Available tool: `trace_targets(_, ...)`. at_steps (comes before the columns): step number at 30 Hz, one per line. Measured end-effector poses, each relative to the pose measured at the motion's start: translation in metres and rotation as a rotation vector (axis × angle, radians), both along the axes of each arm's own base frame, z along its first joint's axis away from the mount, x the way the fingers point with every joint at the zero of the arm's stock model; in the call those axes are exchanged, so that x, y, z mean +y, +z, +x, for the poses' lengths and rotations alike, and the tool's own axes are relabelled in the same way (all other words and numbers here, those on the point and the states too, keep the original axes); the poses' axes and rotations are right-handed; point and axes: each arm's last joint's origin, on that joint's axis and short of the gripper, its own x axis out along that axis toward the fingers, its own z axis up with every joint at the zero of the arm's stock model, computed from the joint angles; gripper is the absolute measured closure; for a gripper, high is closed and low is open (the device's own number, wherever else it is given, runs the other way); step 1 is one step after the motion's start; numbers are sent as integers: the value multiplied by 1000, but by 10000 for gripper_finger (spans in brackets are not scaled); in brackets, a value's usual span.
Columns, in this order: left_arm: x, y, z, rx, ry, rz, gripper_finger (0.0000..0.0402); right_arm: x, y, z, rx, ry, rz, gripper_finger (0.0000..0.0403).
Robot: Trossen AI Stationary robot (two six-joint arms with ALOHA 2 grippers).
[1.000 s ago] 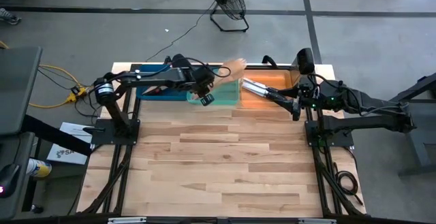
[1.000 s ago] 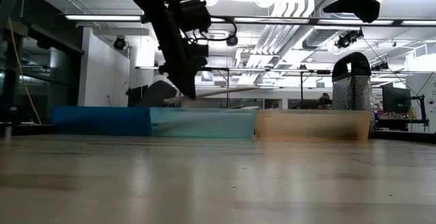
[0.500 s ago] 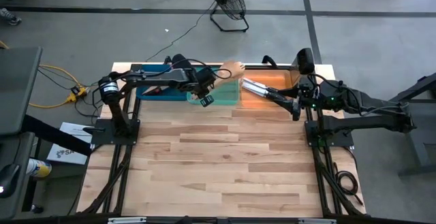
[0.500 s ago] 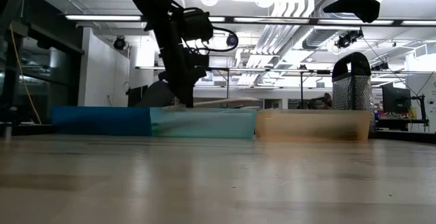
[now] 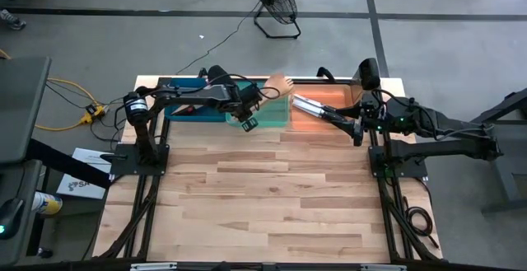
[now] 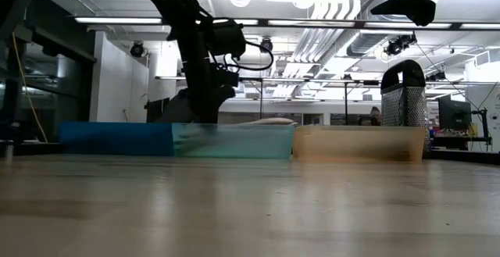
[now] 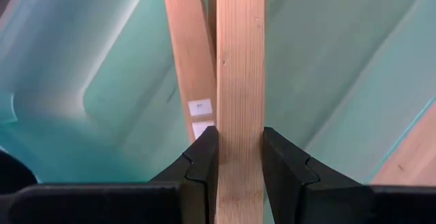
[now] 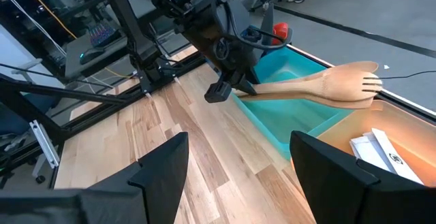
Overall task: Pick & Place Kitchen Items
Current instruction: Put the serving spoon into the green bin, then return to Home Position
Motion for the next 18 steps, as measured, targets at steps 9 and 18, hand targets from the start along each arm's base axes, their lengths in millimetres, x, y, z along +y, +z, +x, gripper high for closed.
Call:
trace_targets(9, -1, -1, -2, 24, 5, -5, 247, 0, 0, 0, 0, 0, 0, 154)
trace_targets(18, -7, 5, -2, -7, -10, -50, 202, 0, 0, 0, 0, 0, 0, 154)
